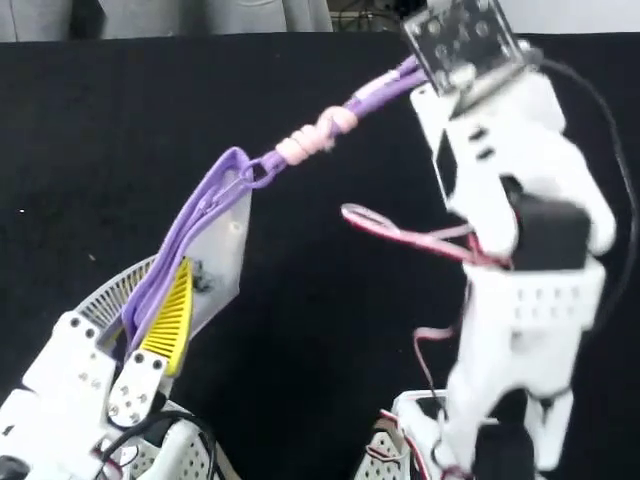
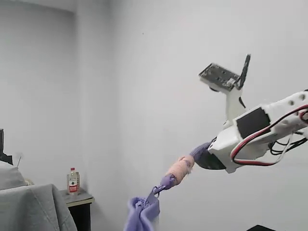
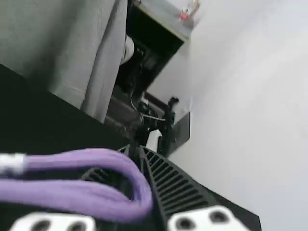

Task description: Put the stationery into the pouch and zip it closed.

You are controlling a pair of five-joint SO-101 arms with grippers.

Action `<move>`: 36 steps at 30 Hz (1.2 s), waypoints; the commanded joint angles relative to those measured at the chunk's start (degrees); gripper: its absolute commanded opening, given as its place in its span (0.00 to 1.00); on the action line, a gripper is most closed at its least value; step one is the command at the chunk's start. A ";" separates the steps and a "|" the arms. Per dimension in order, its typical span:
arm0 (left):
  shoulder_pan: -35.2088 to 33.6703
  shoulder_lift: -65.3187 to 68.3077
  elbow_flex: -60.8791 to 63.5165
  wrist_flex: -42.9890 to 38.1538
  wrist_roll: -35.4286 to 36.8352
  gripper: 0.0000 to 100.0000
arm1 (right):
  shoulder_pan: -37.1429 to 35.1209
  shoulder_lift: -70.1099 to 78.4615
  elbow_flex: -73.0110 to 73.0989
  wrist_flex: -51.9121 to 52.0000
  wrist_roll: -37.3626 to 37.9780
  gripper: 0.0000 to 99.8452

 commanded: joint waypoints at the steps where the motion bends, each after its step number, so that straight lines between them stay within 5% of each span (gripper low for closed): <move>1: -0.40 0.44 -4.70 0.00 -0.79 0.03 | 3.25 7.43 -6.64 -1.32 0.18 0.01; 9: -0.40 0.44 -4.35 0.00 -0.79 0.03 | 6.95 12.97 -11.91 0.53 0.09 0.01; 16: -0.40 0.44 -4.09 -0.53 -0.79 0.03 | 1.85 8.48 -16.75 9.85 -0.18 0.01; 24: -6.29 0.44 -4.18 -5.45 -0.18 0.03 | -13.98 -5.14 -20.18 20.22 -9.58 0.24; 30: -13.05 0.44 -4.62 -10.02 6.33 0.03 | -33.23 -13.41 -14.90 22.68 -10.02 0.22; 36: -13.14 0.44 -4.70 -14.59 9.58 0.03 | -39.56 -15.43 -3.56 17.05 -9.85 0.22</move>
